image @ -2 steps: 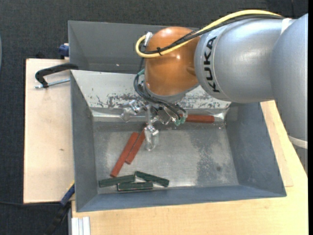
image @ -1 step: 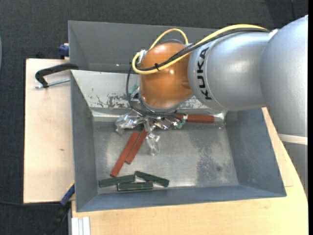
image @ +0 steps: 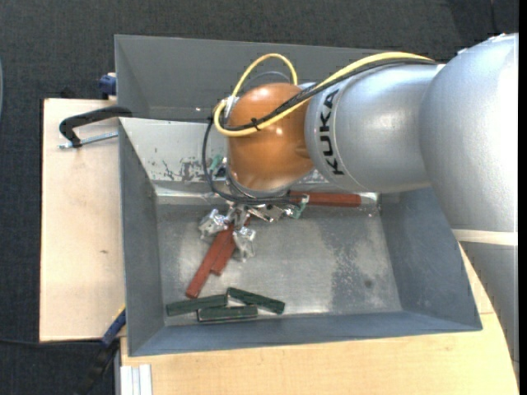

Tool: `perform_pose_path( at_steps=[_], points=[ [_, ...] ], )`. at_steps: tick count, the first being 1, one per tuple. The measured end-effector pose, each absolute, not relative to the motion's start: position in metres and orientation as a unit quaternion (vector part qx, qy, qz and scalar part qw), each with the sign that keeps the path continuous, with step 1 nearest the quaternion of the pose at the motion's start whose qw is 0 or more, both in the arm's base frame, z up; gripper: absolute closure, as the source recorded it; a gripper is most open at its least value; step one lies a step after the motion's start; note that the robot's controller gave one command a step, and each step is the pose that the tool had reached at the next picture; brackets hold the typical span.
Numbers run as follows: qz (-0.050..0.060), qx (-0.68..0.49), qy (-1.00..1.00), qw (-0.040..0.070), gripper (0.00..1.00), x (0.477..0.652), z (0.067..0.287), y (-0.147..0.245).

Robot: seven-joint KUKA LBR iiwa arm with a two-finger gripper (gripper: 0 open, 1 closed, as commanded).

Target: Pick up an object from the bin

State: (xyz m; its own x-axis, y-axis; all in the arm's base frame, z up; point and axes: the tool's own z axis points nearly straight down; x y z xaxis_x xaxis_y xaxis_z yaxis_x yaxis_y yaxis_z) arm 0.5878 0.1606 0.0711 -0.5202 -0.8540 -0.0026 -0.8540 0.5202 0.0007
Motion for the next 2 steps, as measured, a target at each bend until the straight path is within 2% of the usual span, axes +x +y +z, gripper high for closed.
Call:
perform_pose_path(
  at_steps=[2],
  points=[
    [0.001,-0.49,0.872,0.001,1.0,0.5874,0.0742,0.1608]
  ],
)
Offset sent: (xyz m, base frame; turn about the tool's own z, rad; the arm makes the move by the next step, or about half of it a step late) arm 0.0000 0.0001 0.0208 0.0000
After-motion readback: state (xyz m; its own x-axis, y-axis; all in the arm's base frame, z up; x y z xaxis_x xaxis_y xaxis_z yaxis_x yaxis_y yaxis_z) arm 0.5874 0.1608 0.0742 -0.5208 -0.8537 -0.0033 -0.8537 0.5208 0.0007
